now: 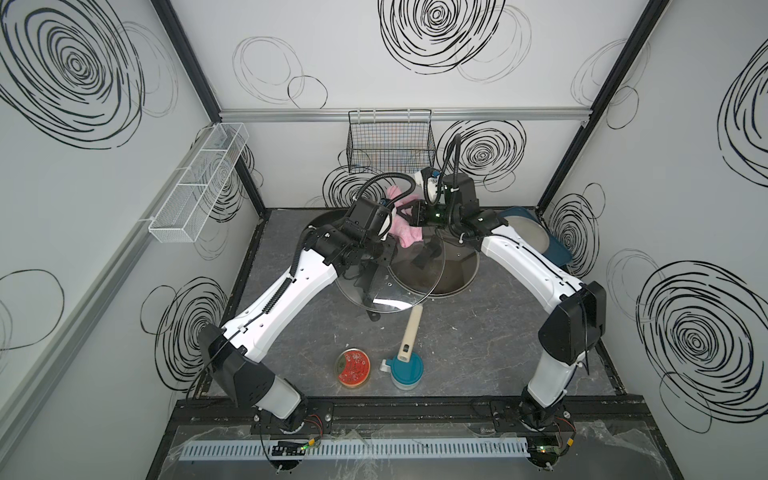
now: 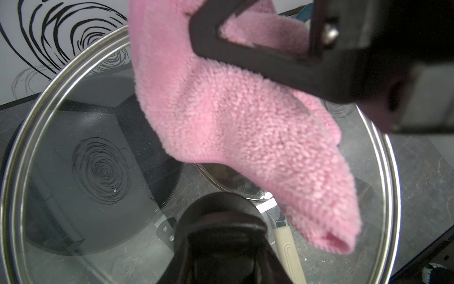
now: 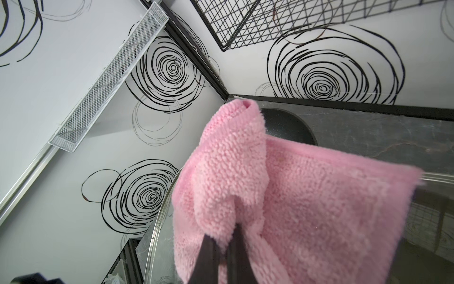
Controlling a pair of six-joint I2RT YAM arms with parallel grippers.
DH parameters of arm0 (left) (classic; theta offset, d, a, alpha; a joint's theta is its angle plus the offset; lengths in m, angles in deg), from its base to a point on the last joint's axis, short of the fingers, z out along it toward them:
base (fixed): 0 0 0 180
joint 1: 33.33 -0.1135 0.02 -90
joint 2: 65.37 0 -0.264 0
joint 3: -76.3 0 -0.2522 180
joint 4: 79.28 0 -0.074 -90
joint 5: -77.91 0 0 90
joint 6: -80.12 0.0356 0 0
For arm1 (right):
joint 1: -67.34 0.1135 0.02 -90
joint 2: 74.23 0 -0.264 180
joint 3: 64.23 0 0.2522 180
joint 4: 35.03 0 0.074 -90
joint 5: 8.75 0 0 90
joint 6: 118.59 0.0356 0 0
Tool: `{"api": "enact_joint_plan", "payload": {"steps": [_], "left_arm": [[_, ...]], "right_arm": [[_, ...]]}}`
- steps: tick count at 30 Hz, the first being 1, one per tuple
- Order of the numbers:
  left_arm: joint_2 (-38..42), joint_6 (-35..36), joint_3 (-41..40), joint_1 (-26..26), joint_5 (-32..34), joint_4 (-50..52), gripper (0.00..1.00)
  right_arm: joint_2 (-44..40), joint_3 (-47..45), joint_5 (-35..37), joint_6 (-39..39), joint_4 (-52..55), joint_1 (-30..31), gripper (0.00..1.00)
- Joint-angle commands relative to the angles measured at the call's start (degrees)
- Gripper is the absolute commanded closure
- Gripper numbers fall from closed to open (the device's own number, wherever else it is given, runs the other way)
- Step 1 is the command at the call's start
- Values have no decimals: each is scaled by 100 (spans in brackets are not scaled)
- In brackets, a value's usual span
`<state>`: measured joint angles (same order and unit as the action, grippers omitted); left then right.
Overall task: Wipe the pot lid with a cloth
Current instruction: Wipe the pot lid.
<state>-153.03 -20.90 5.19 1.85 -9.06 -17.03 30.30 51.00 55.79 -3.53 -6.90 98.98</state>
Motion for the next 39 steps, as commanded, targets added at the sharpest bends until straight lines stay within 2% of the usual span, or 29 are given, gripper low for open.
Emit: {"api": "enact_joint_plan", "payload": {"steps": [1, 15, 22, 28, 39], "left_arm": [[485, 219, 295, -2, -142, -776, 100], [474, 443, 374, 11, -340, -417, 100], [468, 461, 375, 15, -328, -382, 100], [451, 401, 339, 4, -267, -432, 100], [316, 184, 455, -125, -154, -543, 100]], "right_arm": [[294, 340, -149, -293, 446, -21, 100], [1066, 1214, -813, -572, 743, 132, 100], [1272, 1434, -845, -659, 916, 207, 100], [1041, 1215, -633, -651, 912, 79, 100], [26, -3, -410, -449, 437, -225, 100]]}}
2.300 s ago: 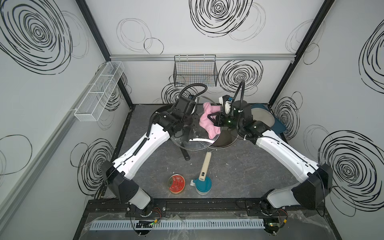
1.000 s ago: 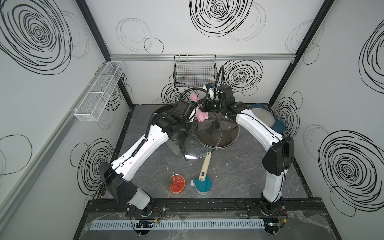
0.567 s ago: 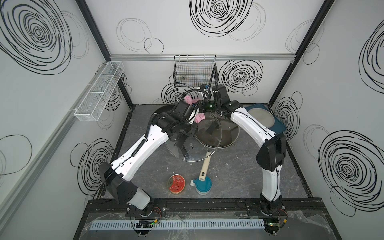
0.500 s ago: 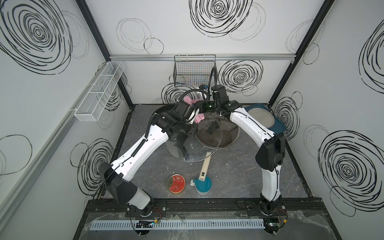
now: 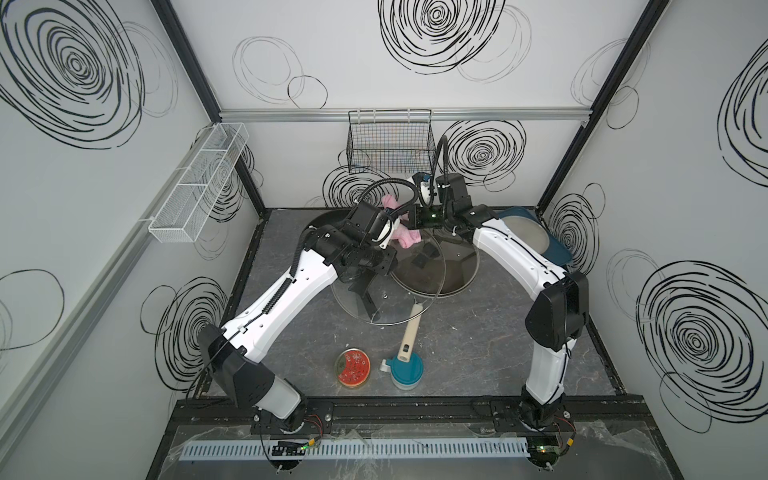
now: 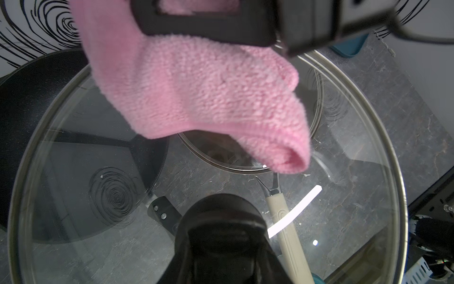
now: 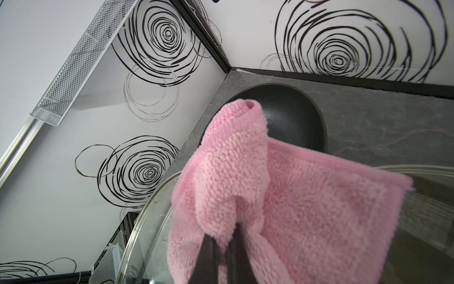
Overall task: Wipe the pot lid with a cloth
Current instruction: Wipe the pot lid.
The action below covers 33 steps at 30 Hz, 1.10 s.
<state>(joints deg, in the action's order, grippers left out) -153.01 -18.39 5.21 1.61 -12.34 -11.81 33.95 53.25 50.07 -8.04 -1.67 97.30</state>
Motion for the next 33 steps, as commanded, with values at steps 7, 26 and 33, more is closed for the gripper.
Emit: {"api": "enact_joint_plan", "payload": {"steps": [7, 26, 33], "left_arm": [[213, -146, 539, -118, 251, -1136, 100], [-199, -192, 1160, -163, 579, -1065, 100], [-269, -203, 1233, -207, 606, -1135, 100]], "right_arm": [[-892, -812, 256, 97, -225, -70, 100], [-2585, -2586, 844, 411, -474, 588, 100], [-2905, -3006, 1112, 566, -543, 1020, 100]]}}
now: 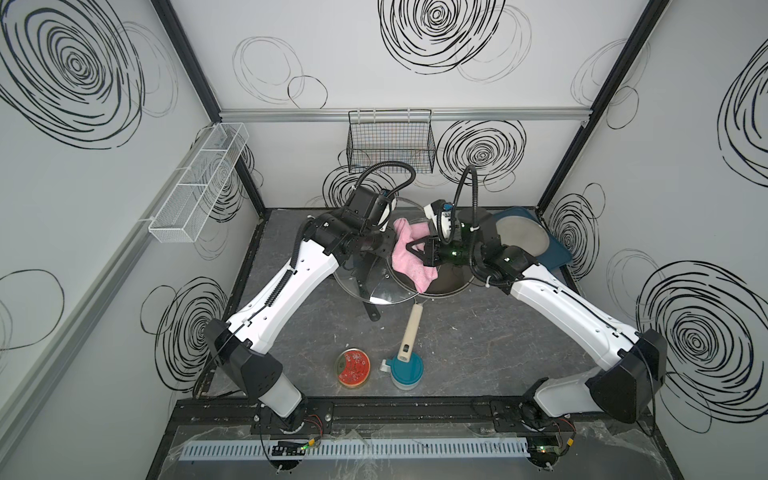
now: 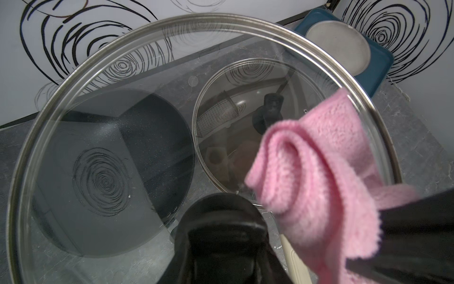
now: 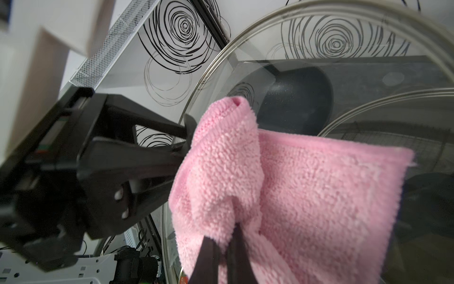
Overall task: Wipe the pot lid with a cloth
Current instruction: Wipe the pot lid.
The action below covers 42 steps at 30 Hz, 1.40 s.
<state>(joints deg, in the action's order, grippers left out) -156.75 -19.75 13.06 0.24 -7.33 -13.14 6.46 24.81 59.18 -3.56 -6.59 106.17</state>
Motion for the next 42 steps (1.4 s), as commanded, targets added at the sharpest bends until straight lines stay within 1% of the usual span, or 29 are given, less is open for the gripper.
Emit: {"api": "enact_joint_plan", "payload": {"steps": [1, 6, 13, 19, 23, 27, 33, 37, 42], "left_arm": [[96, -78, 461, -77, 105, -1002, 100], [41, -71, 567, -95, 155, -967, 100], [5, -54, 640, -109, 302, -923, 100], [13, -53, 608, -148, 278, -938, 100], [32, -63, 581, -144, 187, -958, 100], [114, -69, 508, -126, 46, -949, 100], [341, -105, 332, -88, -164, -934, 100], [434, -95, 258, -1, -177, -856, 100], [548, -119, 83, 54, -150, -872, 100]], "right_arm": [[-171, -201, 198, 160, -85, 164, 100], [-256, -359, 272, 314, -269, 450, 100], [-367, -683, 321, 620, -613, 650, 100], [-431, -824, 364, 731, -695, 679, 100], [-426, -790, 555, 636, -518, 654, 100], [-447, -741, 641, 513, -316, 438, 100], [-428, -655, 387, 354, -263, -215, 100], [-172, -302, 223, 152, -170, -530, 100], [295, 301, 99, -33, -141, -709, 100]]}}
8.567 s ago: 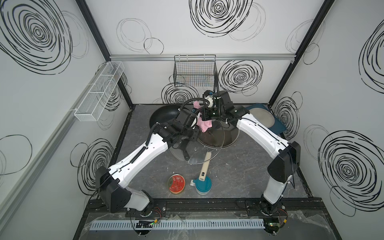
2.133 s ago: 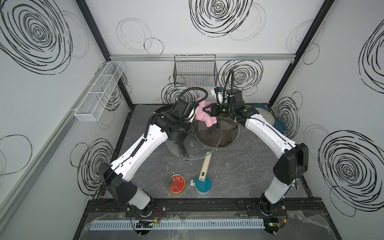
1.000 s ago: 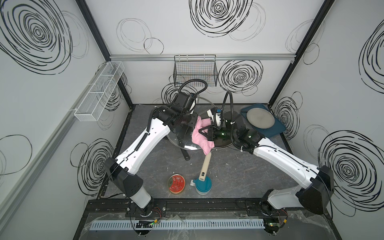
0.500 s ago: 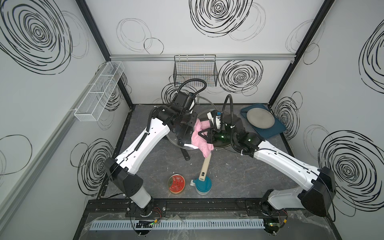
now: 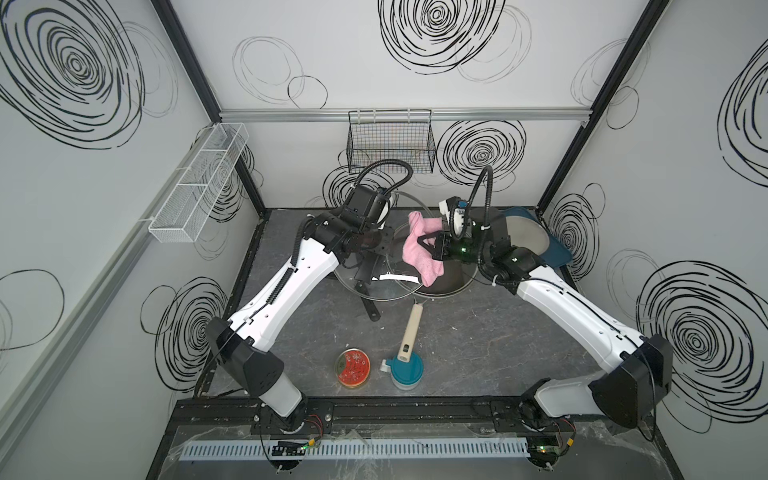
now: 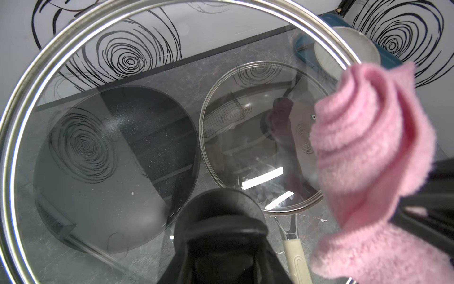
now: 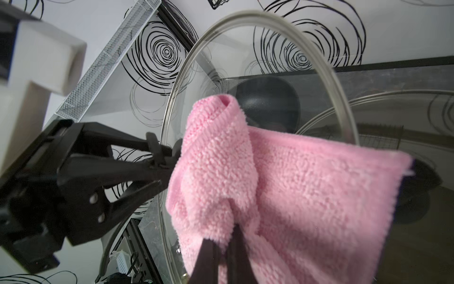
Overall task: Wipe the pot lid with a cloth
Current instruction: Wipe the pot lid.
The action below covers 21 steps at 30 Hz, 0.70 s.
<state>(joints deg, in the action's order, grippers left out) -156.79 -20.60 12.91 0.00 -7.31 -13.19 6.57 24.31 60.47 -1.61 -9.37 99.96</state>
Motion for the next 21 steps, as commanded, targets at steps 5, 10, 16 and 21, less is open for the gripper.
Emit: {"api": "enact_joint_plan", "payload": {"steps": [5, 10, 16, 21], "left_arm": [[656, -52, -10, 79, -185, -905, 100], [737, -70, -101, 104, -285, -982, 100], [835, -45, -212, 182, -402, -1096, 100], [850, -18, -221, 212, -424, -1076, 100]], "right_arm": [[810, 954, -262, -297, 100, -186, 100], [1398, 1546, -498, -316, 121, -187, 100], [1944, 2129, -760, -307, 166, -85, 100], [2231, 2490, -832, -308, 239, -29, 100]]}}
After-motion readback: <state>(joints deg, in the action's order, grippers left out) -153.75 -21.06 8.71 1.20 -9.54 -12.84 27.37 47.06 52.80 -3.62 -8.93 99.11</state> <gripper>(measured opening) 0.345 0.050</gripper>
